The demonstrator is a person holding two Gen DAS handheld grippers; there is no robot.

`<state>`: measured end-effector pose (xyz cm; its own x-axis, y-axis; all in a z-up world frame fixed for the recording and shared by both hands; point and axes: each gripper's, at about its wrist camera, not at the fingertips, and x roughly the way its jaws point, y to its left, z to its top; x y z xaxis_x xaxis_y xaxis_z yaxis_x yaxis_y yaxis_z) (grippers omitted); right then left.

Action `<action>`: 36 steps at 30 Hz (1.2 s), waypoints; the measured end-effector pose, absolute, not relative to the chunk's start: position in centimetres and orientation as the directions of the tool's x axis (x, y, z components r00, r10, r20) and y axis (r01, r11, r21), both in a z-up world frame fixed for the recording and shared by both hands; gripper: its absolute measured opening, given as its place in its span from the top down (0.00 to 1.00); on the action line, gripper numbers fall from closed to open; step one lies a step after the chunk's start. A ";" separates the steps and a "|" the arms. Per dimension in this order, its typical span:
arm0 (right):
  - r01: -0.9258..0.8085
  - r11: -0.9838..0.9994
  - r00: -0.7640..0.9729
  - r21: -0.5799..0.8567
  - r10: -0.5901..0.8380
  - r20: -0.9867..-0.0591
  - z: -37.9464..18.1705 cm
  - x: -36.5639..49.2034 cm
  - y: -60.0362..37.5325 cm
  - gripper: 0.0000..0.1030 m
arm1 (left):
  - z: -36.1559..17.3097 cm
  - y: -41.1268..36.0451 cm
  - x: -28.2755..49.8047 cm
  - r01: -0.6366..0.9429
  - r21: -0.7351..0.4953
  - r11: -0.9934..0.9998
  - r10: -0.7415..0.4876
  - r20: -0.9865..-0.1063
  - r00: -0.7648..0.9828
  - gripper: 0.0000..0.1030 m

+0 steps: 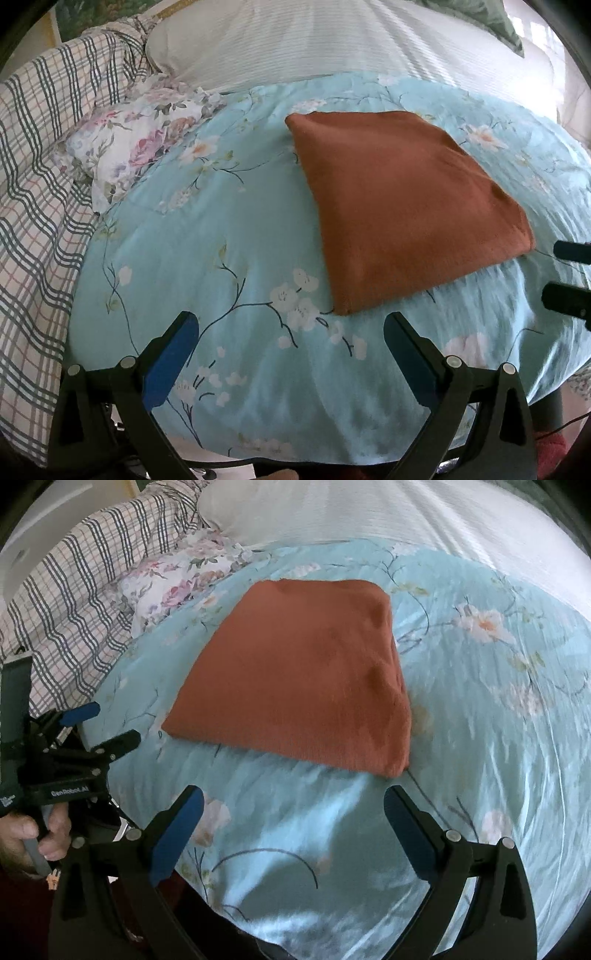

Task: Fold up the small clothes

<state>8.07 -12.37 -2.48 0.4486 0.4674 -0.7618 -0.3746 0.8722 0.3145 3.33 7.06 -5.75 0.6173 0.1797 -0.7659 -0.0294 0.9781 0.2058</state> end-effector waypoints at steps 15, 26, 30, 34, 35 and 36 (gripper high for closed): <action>-0.411 0.862 0.450 0.296 0.475 -0.757 -1.3 10.7 -11.2 0.05 | -4.5 6.4 4.9 -0.032 0.210 0.977 0.183 -0.751 0.634 0.02; -0.415 0.857 0.450 0.306 0.486 -0.749 -1.0 10.9 -11.3 0.05 | -4.0 6.3 4.8 -0.035 0.198 0.979 0.175 -0.750 0.638 0.02; -0.421 0.854 0.457 0.306 0.491 -0.741 -0.5 10.5 -11.4 0.05 | -3.6 6.2 4.5 -0.034 0.191 0.981 0.168 -0.745 0.645 0.02; -0.425 0.853 0.463 0.304 0.493 -0.736 0.0 10.0 -11.4 0.05 | -3.3 5.9 4.2 -0.035 0.187 0.982 0.165 -0.741 0.651 0.02; -0.427 0.852 0.465 0.303 0.494 -0.735 0.1 9.9 -11.4 0.05 | -3.2 5.9 4.1 -0.034 0.186 0.982 0.163 -0.739 0.654 0.02; -0.429 0.851 0.465 0.303 0.495 -0.734 0.1 9.8 -11.4 0.05 | -3.1 5.8 3.9 -0.035 0.186 0.982 0.163 -0.737 0.656 0.02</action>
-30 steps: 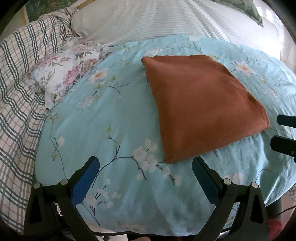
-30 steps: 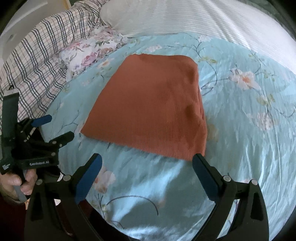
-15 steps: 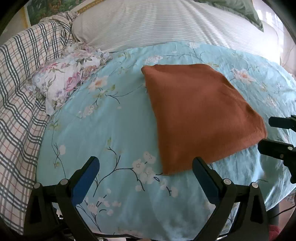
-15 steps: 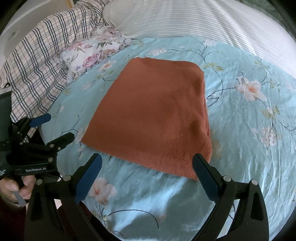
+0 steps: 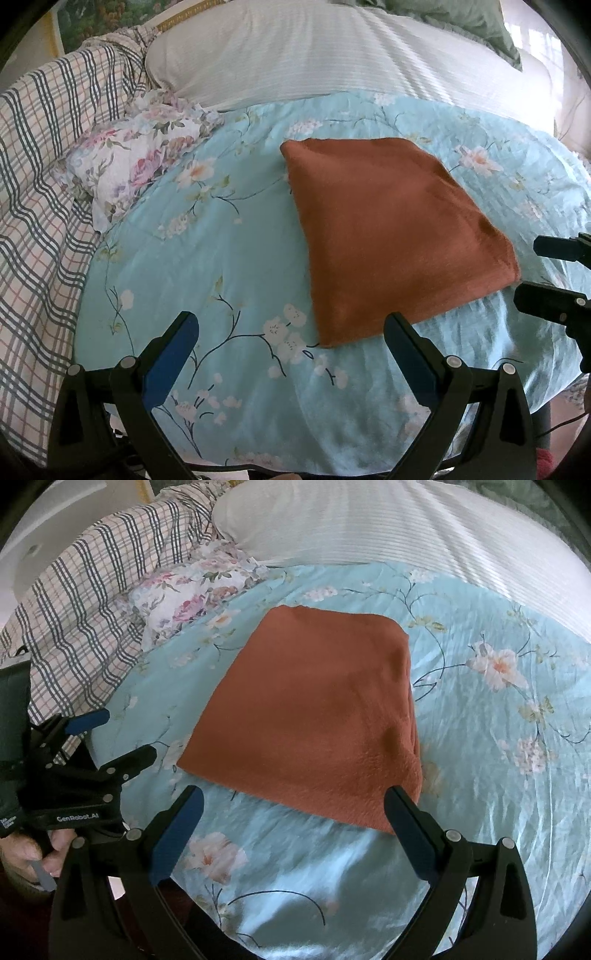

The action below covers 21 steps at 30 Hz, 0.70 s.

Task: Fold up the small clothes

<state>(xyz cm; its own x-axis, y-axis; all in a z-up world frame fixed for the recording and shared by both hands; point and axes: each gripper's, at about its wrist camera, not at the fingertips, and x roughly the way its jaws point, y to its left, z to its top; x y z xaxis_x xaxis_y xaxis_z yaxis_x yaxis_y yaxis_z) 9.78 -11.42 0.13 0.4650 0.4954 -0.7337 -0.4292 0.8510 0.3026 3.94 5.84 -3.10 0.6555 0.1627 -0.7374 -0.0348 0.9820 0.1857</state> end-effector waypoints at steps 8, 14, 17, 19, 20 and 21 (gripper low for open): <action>-0.432 0.849 0.454 0.305 0.497 -0.740 -0.2 9.6 -12.2 0.05 | -2.8 5.6 3.4 -0.035 0.184 0.982 0.160 -0.731 0.663 0.02; -0.431 0.848 0.442 0.308 0.496 -0.747 -0.5 9.6 -12.5 0.05 | -2.8 5.7 3.4 -0.026 0.180 0.983 0.151 -0.731 0.666 0.02; -0.438 0.846 0.439 0.303 0.496 -0.749 -0.5 9.6 -12.5 0.05 | -2.7 5.6 3.3 -0.027 0.176 0.984 0.149 -0.731 0.666 0.02; -0.440 0.845 0.437 0.304 0.498 -0.749 -0.5 9.6 -12.4 0.05 | -2.7 5.6 3.3 -0.026 0.180 0.983 0.151 -0.731 0.666 0.02; -0.438 0.846 0.438 0.304 0.496 -0.749 -0.5 9.6 -12.4 0.05 | -2.7 5.6 3.3 -0.026 0.180 0.983 0.152 -0.731 0.666 0.02; -0.438 0.846 0.438 0.304 0.496 -0.749 -0.5 9.6 -12.4 0.05 | -2.7 5.6 3.3 -0.026 0.180 0.983 0.152 -0.731 0.666 0.02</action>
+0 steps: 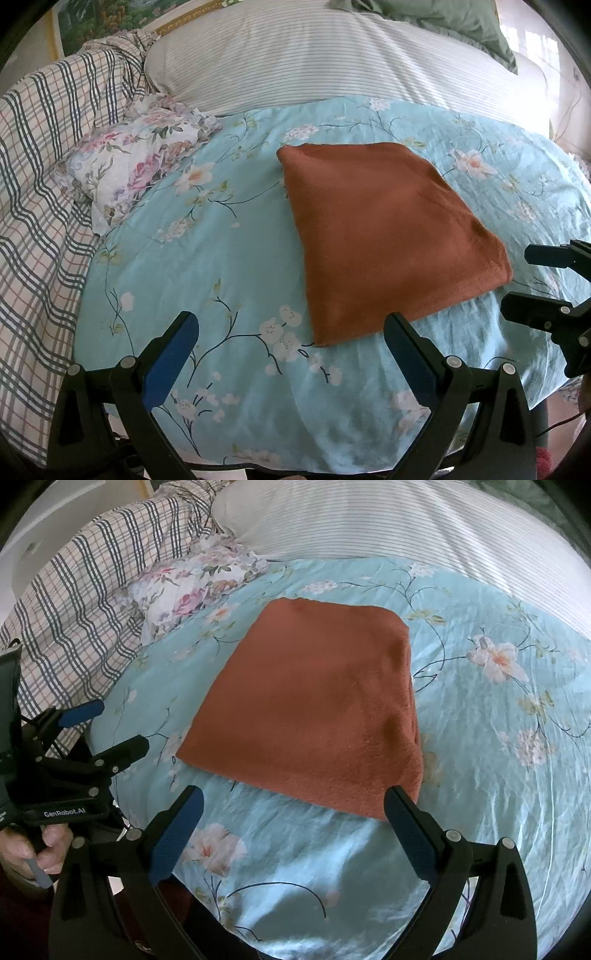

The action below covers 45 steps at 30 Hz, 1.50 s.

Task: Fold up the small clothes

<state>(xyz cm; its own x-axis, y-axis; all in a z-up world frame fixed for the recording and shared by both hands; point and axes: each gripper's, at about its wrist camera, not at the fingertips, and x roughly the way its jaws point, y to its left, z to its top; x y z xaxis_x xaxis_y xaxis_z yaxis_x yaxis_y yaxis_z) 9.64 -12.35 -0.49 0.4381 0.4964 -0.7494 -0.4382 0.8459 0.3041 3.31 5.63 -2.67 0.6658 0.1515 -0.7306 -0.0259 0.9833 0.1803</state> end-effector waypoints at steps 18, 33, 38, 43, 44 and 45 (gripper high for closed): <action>-0.438 0.846 0.438 0.303 0.496 -0.750 -0.5 9.6 -12.2 0.05 | -2.6 5.4 3.3 -0.016 0.182 0.983 0.146 -0.728 0.670 0.02; -0.432 0.849 0.442 0.304 0.493 -0.749 -0.4 9.3 -11.6 0.05 | -2.5 5.1 3.1 -0.025 0.181 0.983 0.151 -0.725 0.672 0.02; -0.434 0.848 0.442 0.304 0.494 -0.749 -0.4 9.1 -11.4 0.05 | -2.4 5.1 3.1 -0.028 0.180 0.983 0.152 -0.726 0.670 0.02; -0.434 0.849 0.442 0.302 0.493 -0.749 -0.4 8.9 -11.1 0.05 | -2.4 5.2 3.0 -0.029 0.178 0.984 0.151 -0.727 0.670 0.02; -0.434 0.848 0.442 0.303 0.494 -0.749 -0.4 9.0 -11.1 0.05 | -2.4 5.2 3.0 -0.028 0.178 0.984 0.150 -0.727 0.670 0.02; -0.434 0.848 0.441 0.304 0.495 -0.749 -0.4 8.9 -11.1 0.05 | -2.4 5.2 3.0 -0.027 0.178 0.984 0.150 -0.727 0.670 0.02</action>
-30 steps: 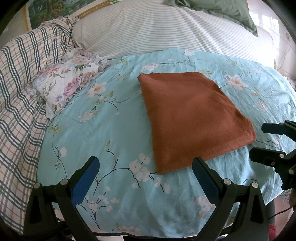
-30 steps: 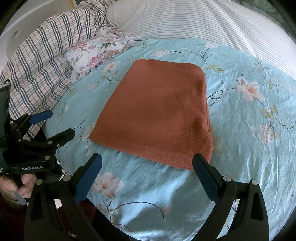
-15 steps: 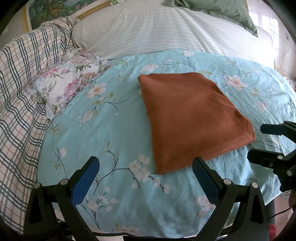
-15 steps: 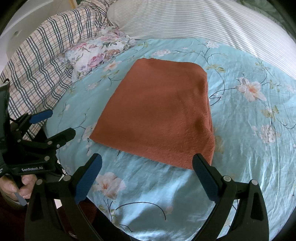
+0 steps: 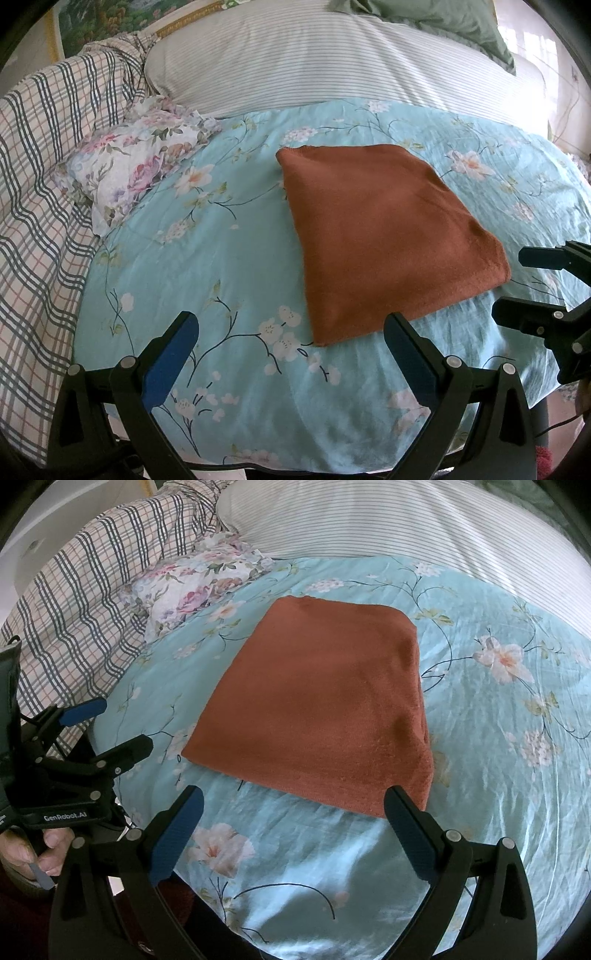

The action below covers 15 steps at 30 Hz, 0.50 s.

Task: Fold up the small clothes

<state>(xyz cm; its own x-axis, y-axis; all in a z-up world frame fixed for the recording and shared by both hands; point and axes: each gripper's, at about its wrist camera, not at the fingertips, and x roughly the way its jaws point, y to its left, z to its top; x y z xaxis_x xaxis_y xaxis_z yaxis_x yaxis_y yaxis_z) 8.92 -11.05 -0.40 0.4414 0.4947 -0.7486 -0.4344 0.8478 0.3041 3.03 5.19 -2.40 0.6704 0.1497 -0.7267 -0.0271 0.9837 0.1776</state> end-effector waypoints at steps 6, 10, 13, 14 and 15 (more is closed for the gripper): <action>-0.436 0.846 0.441 0.305 0.497 -0.748 -0.4 8.9 -11.1 0.05 | -2.4 5.1 3.0 -0.028 0.175 0.984 0.148 -0.727 0.671 0.02; -0.439 0.844 0.439 0.307 0.500 -0.747 -0.4 9.0 -11.2 0.05 | -2.4 4.9 3.0 -0.029 0.175 0.984 0.149 -0.727 0.670 0.02; -0.438 0.845 0.440 0.306 0.499 -0.747 -0.4 9.0 -11.0 0.05 | -2.4 4.7 3.0 -0.030 0.179 0.983 0.153 -0.727 0.670 0.02; -0.438 0.845 0.440 0.306 0.498 -0.747 -0.4 9.0 -10.9 0.05 | -2.5 4.6 3.1 -0.031 0.182 0.983 0.156 -0.727 0.669 0.02; -0.436 0.846 0.441 0.306 0.497 -0.748 -0.4 9.0 -11.0 0.05 | -2.5 4.6 3.1 -0.033 0.183 0.983 0.158 -0.727 0.668 0.02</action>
